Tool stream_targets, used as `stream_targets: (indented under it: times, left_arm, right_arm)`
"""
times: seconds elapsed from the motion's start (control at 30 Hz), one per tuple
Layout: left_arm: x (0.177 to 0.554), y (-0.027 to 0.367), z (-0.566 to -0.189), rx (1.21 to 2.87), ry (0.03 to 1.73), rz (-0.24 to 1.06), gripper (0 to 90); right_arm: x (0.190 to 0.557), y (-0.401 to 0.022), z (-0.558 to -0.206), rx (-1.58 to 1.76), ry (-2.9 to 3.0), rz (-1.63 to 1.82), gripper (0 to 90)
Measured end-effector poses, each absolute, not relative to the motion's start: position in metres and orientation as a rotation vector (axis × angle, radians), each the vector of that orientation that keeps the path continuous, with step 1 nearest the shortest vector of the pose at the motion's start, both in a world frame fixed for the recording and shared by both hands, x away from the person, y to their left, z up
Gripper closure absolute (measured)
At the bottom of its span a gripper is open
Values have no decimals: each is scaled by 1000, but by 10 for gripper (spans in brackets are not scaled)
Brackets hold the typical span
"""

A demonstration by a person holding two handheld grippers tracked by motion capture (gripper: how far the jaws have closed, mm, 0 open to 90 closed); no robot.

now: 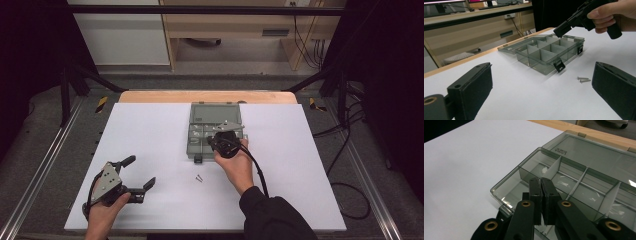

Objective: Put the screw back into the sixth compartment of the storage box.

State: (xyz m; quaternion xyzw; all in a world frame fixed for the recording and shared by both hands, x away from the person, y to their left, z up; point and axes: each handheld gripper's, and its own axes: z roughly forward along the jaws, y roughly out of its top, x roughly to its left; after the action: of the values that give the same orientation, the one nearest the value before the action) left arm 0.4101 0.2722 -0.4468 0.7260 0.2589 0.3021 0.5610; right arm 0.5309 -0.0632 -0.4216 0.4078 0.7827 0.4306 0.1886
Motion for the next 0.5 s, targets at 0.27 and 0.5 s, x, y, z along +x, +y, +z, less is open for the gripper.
stream_targets:
  times: [0.27, 0.5]
  left_arm:
    - [410, 273, -447, 1704, 612, 710, 31]
    - [410, 273, -447, 1705, 611, 710, 31]
  right_arm:
    - [536, -60, -427, 1157, 2217, 1168, 878]
    - [543, -51, -426, 1134, 2248, 1109, 878]
